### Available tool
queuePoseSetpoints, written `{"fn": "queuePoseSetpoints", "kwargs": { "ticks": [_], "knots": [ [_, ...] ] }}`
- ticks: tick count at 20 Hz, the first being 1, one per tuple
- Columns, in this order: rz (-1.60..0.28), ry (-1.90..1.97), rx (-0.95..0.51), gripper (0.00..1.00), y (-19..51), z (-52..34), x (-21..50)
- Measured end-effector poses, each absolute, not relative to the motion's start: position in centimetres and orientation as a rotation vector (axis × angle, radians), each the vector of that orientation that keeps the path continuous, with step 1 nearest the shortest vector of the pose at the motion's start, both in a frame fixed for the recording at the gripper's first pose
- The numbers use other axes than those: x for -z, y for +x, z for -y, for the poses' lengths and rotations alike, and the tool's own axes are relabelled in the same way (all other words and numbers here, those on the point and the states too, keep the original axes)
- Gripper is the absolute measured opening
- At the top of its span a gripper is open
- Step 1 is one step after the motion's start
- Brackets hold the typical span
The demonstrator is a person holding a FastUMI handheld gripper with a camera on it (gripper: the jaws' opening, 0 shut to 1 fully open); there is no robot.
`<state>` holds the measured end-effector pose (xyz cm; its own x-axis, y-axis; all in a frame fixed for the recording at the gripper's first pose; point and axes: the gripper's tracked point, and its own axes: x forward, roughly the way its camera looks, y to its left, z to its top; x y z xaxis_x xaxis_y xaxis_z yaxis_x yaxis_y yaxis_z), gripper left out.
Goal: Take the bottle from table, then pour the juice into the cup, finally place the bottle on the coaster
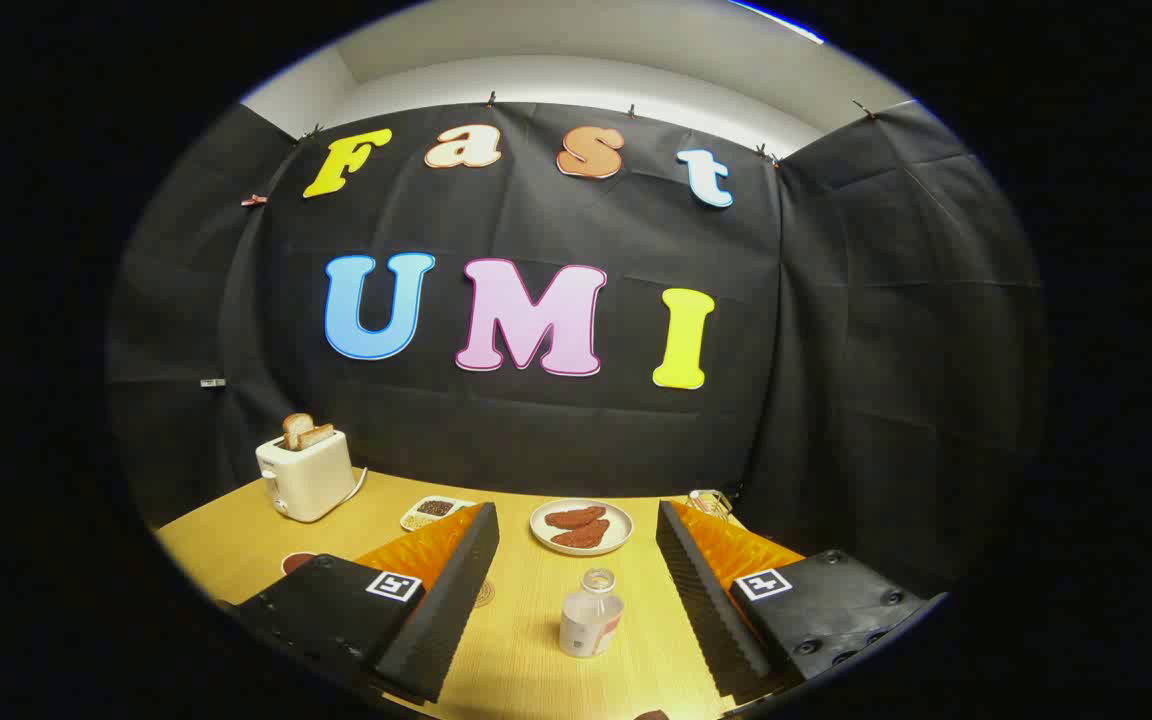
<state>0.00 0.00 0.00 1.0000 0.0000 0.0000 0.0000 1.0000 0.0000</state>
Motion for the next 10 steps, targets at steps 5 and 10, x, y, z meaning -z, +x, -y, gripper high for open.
{"fn": "queuePoseSetpoints", "kwargs": {
  "ticks": [5, 10],
  "knots": [
    [-0.009, -0.015, -0.020, 0.97, 0.1, -0.2, 0.7],
    [-0.004, -0.020, -0.041, 0.98, 0.2, -0.4, 1.1]
  ]
}}
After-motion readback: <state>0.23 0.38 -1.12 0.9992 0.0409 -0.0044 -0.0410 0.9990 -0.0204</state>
